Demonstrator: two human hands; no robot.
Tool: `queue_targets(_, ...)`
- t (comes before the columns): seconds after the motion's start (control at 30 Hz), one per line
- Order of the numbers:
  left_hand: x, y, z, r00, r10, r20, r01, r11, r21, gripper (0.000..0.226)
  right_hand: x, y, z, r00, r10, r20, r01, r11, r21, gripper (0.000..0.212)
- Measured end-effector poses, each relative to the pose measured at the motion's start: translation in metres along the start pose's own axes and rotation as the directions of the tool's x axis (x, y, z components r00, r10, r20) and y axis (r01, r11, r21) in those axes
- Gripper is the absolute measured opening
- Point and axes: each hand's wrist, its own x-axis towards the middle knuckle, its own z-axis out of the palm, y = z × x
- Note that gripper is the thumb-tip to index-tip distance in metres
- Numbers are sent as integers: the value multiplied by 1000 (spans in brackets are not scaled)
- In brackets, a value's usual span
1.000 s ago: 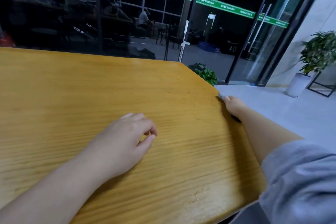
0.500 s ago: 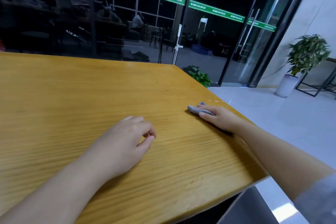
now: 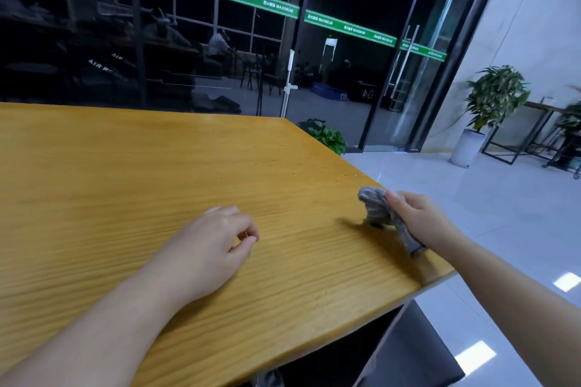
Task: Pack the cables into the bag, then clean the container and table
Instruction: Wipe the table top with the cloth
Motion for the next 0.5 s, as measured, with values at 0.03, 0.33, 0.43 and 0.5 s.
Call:
queue_targets(0.03, 0, 0, 0, 1000, 1, -3, -1, 1000, -4, 11, 3, 2, -2, 998, 16, -56, -17, 1000, -18, 45)
queue_targets(0.33, -1, 3, -1, 999, 29, -33, -29, 1000, -8, 11, 1, 8, 6, 993, 114, -1, -111, 964, -240, 38)
queue_targets(0.43, -2, 3, -1, 999, 31, -40, -31, 999, -12, 11, -1, 4, 10, 983, 154, 102, -116, 945, -305, 38)
queue_targets(0.5, -3, 4, -1, 999, 24, -41, -24, 1000, -18, 11, 1, 4, 8, 996, 89, -14, -90, 958, -271, 38)
